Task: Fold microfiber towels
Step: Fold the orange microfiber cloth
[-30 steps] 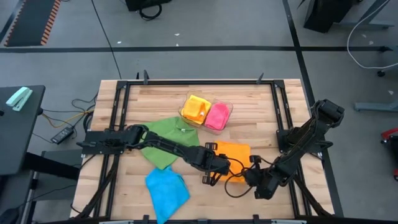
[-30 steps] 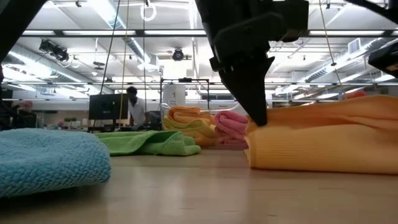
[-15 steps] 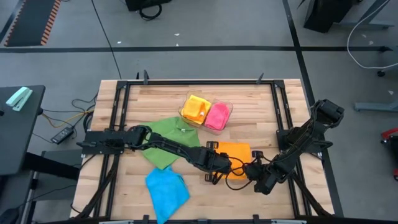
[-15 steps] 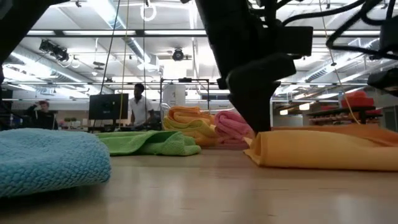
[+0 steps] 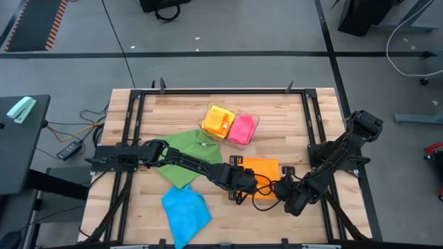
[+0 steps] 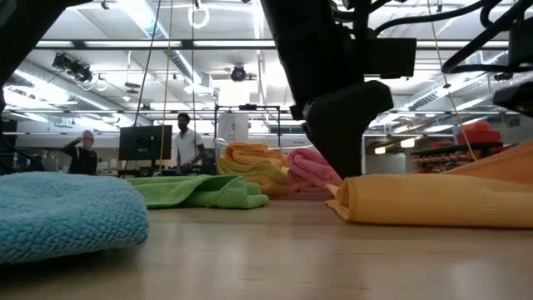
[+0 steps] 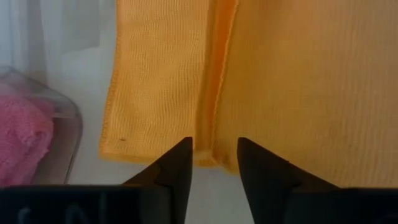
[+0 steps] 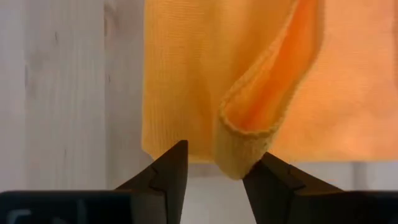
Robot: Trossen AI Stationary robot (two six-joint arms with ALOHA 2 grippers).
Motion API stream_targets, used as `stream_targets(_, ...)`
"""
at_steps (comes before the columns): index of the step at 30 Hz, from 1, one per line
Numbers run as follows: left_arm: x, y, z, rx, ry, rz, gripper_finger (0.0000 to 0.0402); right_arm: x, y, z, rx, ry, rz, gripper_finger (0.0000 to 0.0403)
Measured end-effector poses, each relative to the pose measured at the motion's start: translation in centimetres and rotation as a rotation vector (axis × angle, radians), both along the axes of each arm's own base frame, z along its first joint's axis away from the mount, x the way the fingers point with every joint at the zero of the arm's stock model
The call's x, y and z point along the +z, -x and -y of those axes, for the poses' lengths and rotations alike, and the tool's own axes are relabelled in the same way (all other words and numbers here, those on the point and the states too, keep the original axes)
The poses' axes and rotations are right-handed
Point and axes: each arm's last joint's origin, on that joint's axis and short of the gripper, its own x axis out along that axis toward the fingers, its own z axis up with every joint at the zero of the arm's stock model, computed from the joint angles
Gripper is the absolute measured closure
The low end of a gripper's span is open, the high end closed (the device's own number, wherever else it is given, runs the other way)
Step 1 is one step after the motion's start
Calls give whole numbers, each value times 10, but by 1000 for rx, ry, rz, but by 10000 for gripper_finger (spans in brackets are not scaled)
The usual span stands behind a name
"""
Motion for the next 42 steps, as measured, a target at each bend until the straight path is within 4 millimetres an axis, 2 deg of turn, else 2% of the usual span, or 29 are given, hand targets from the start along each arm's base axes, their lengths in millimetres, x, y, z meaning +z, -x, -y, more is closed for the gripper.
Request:
stream_targets(8, 17, 8, 7, -41, -108, 10, 247, 23, -3, -4, 2, 48, -44, 255)
stream_targets(14, 18, 10, 19, -77, -92, 13, 260, 26, 2, -3, -30, 61, -106, 256)
stream_targets(19, 19, 9, 28, -104, -26, 44, 272, 26, 9, -9, -7, 54, -108, 256)
stream_targets(24, 19, 0, 28, -95, -2, 130, 278, 28, 11, -16, 81, 136, 15, 256)
stream_targets(28, 8, -8, 14, -41, 8, 139, 280, 29, 9, -18, 138, 244, 146, 256)
stream_targets(32, -6, -15, 5, -23, 27, 122, 277, 19, 1, -19, 182, 234, 252, 256)
stream_targets(35, -23, -16, 3, -16, 22, 88, 277, 5, -4, -17, 224, 181, 315, 256)
stream_targets(37, -27, -17, 1, -7, 15, 80, 279, -5, -5, -13, 230, 129, 326, 256)
stream_targets(42, -30, -17, 0, 30, 31, 77, 287, -34, 6, -2, 205, -65, 288, 256)
